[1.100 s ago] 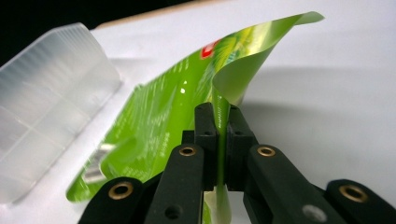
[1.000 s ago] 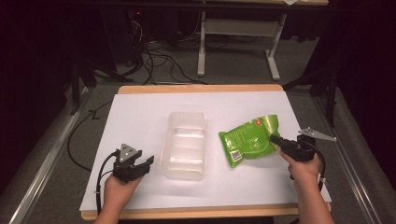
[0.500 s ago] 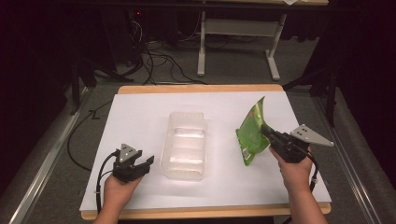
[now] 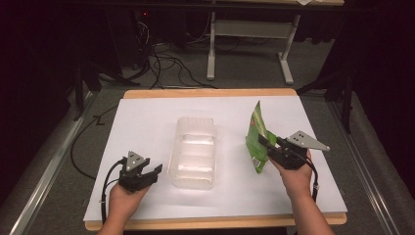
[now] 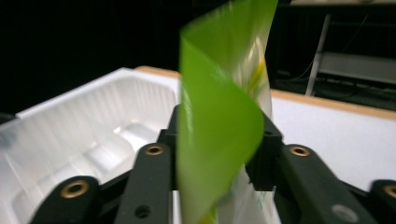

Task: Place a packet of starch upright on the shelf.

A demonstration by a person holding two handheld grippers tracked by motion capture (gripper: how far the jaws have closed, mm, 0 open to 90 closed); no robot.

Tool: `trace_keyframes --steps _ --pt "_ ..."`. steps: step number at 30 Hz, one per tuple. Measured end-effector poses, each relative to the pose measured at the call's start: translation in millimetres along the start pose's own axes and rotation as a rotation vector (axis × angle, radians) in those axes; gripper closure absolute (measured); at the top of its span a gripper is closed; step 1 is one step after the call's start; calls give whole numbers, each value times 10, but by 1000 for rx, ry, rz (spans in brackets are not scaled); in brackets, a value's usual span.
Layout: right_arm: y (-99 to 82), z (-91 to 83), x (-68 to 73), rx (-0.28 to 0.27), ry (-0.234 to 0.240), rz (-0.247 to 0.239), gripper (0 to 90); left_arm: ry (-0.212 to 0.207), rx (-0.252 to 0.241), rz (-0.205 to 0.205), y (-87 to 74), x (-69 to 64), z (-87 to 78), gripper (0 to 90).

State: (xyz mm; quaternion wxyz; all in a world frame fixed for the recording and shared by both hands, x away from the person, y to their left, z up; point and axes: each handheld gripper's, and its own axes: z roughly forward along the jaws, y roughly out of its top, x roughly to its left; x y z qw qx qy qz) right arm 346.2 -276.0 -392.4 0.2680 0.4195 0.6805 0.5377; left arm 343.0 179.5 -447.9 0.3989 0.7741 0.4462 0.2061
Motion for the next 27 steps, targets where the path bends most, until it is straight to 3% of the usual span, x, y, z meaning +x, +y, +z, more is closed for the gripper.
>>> trace_keyframes --steps 2,9,13,17,21,27 --pt "-42 30 -12 15 2 12 646 0 1 1 1 -5 1 460" --pt "-112 57 53 44 -8 -27 629 -2 4 7 1 -5 0 459" --pt "-125 44 47 41 -15 -24 640 -2 1 8 3 -7 -5 459" --pt "-123 11 15 37 -32 -11 700 -4 1 10 1 -24 3 459" --pt "-101 -54 -67 28 -79 22 853 -27 12 13 2 -95 27 457" --pt "-74 -103 -205 31 -116 73 886 -56 21 25 8 -212 66 455"
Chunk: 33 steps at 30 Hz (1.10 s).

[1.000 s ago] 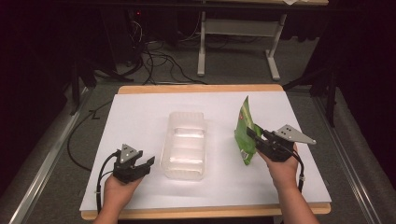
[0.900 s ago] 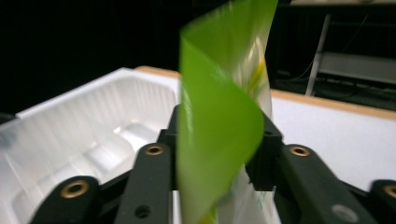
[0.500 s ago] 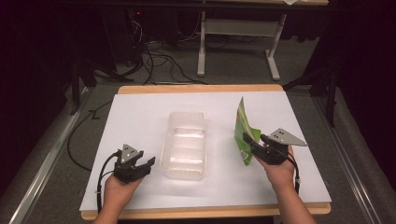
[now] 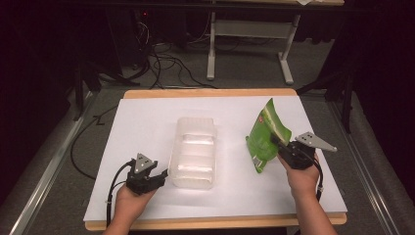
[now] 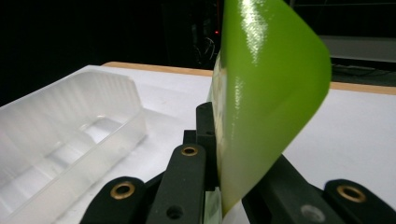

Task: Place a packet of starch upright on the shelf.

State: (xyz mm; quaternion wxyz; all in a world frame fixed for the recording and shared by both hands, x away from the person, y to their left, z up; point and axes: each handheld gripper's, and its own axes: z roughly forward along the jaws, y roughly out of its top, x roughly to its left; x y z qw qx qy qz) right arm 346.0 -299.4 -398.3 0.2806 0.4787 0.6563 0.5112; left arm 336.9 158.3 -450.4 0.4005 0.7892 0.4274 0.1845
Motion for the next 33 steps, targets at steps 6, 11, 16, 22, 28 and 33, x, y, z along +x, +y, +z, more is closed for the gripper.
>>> trace_keyframes --steps 6,11,16,22,28,33 --pt "12 7 -31 2 -12 18 887 -12 -1 -12 4 -21 -4 466" --pt "15 32 -25 7 -32 30 884 -31 0 2 8 -83 11 467" --pt "14 34 -50 16 -41 26 889 -23 1 9 19 -91 7 455" --pt "29 0 -55 -14 -34 -15 894 12 -27 -13 27 21 -52 449" --pt "120 -108 -14 -48 -16 -68 897 42 -63 -64 9 198 -160 446" --pt "167 -191 -10 -72 22 -80 897 60 -97 -110 0 313 -248 444"
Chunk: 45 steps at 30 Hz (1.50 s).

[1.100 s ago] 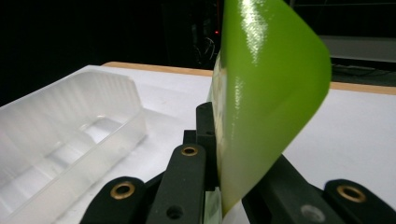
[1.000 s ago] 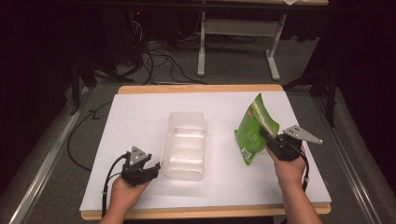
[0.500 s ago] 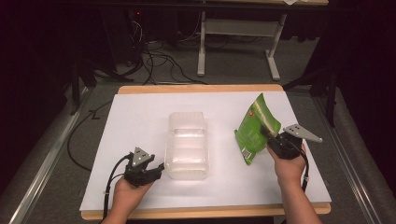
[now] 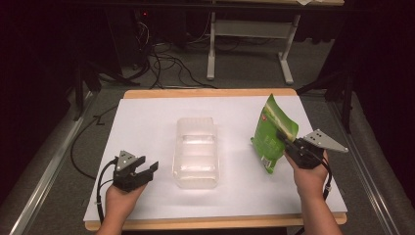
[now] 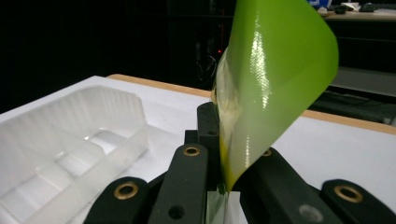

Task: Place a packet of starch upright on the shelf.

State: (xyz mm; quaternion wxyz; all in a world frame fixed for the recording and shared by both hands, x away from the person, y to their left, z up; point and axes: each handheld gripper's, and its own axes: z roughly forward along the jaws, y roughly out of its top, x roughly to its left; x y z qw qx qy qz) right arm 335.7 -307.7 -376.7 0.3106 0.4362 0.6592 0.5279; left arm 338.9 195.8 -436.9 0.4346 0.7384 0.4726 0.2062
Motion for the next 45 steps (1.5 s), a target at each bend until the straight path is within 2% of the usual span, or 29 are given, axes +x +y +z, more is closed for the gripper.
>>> trace_keyframes --steps 5,8,16,19,21,22,25,27,28,29,30,31,32,35,36,37,38,39,40,41,42,45 --pt "43 -34 56 -12 39 -24 897 15 -5 -10 2 58 -17 443" --pt "57 -33 81 -14 48 -33 897 22 -1 3 0 64 -14 443" --pt "128 -8 262 -32 124 -44 897 34 2 25 2 74 -16 443" --pt "168 11 346 -39 163 -57 897 36 6 24 -2 81 -12 443" --pt "234 41 438 -50 212 -71 897 30 6 22 -6 83 -10 443" --pt "234 41 438 -50 212 -71 897 30 6 22 -6 83 -10 443" --pt "309 78 520 -75 263 -70 897 28 13 27 -11 88 -5 443" --pt "397 147 596 -97 316 -71 897 27 15 23 -15 96 0 443" --pt "397 147 596 -97 316 -71 897 27 15 23 -15 96 0 443" --pt "439 200 642 -104 357 -69 897 28 13 21 -16 101 5 443" --pt "439 200 642 -104 357 -69 897 28 13 21 -16 101 5 443" --pt "472 257 696 -105 390 -72 897 28 13 21 -16 101 5 443" --pt "472 257 696 -105 390 -72 897 28 13 21 -16 101 5 443" --pt "511 349 833 -104 435 -89 897 30 13 23 -17 96 -2 443" --pt "511 349 833 -104 435 -89 897 30 13 23 -17 96 -2 443" --pt "519 395 908 -101 459 -93 896 31 13 23 -17 94 -3 443" --pt "519 395 908 -101 459 -93 896 31 13 23 -17 94 -3 443" --pt "525 438 983 -89 487 -97 896 31 14 23 -18 96 -3 443" --pt "525 438 983 -89 487 -97 896 31 14 23 -18 96 -3 442" --pt "525 489 1048 -80 526 -100 896 30 13 20 -14 102 -6 442" --pt "525 489 1048 -80 526 -100 896 30 13 20 -14 102 -6 442" --pt "518 568 1138 -61 566 -106 896 31 15 19 -14 110 -14 442"
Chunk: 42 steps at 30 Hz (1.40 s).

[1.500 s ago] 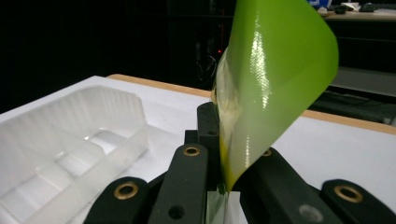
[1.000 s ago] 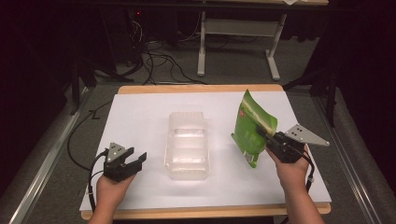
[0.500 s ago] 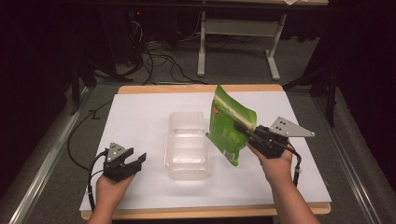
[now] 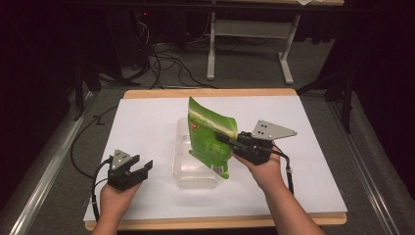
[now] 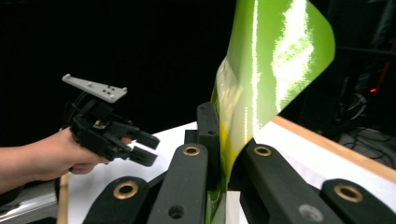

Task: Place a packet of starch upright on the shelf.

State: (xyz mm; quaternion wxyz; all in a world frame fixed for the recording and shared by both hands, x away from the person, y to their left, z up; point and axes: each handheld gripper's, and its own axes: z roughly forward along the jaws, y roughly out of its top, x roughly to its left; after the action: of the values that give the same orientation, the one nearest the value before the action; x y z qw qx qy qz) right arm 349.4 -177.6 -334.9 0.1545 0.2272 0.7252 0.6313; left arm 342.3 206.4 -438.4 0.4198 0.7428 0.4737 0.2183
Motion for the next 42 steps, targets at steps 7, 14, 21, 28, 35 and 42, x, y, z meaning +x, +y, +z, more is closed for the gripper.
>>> trace_keyframes --steps 7,14,21,28,35,42 --pt "-13 234 76 30 41 -18 897 -4 -8 -5 -1 0 -5 441" --pt "8 405 34 52 89 -4 896 -3 -7 -9 -3 6 -12 440" --pt "32 493 -1 58 100 7 896 2 -5 -10 -6 4 -9 440" --pt "40 551 -16 56 133 22 897 -4 -6 -11 -7 8 -14 440" --pt "61 537 7 43 141 19 897 -3 -3 -7 -6 12 -12 440" --pt "38 564 -1 56 149 23 897 -1 -3 -9 -12 0 -14 440"
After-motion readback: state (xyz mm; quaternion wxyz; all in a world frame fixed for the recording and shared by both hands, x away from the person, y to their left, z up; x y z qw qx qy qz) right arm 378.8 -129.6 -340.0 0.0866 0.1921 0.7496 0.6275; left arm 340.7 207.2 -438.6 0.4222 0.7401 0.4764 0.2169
